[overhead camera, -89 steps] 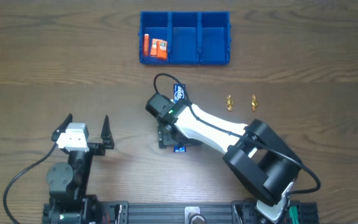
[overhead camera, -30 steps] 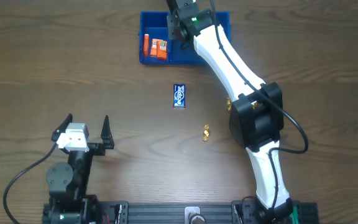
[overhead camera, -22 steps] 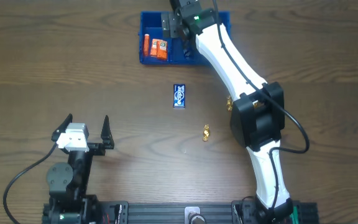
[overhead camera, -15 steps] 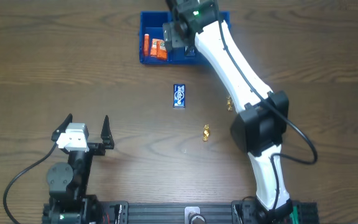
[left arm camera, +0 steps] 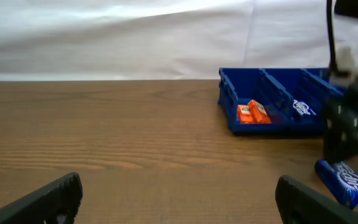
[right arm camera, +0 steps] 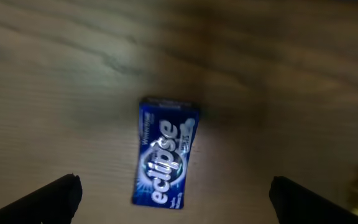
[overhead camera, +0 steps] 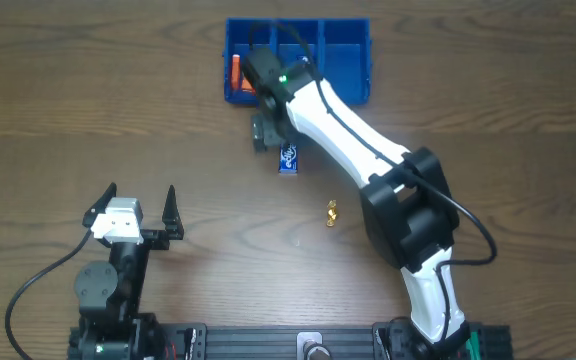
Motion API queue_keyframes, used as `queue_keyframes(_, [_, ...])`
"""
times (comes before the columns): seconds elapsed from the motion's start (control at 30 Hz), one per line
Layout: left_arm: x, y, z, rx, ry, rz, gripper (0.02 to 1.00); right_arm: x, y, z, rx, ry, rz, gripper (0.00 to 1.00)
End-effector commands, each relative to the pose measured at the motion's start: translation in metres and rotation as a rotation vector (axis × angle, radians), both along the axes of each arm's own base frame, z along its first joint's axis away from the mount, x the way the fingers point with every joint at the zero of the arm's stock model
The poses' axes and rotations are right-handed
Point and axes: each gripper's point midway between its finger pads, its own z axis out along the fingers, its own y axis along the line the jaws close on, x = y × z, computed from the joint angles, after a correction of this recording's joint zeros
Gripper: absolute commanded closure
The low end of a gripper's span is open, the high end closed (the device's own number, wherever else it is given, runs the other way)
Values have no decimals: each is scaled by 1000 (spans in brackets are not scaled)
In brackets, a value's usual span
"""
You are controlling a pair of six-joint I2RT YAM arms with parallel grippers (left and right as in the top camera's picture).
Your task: Sort Candies Into Trays
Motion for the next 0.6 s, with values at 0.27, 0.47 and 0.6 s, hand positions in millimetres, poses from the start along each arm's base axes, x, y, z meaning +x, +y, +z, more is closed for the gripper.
queue_keyframes(0.27, [-1,-1,-16,7,46,-7,20,-6,-6,-48,-17,62,-61,80])
queue_keyframes(0.47, [-1,-1,-16,7,46,-7,20,-4,-3,-51,-11,55,-69,354])
queue_keyframes(0.6, [-1,-1,-16,7,46,-7,23,-4,-2,-53,-11,56,-68,649])
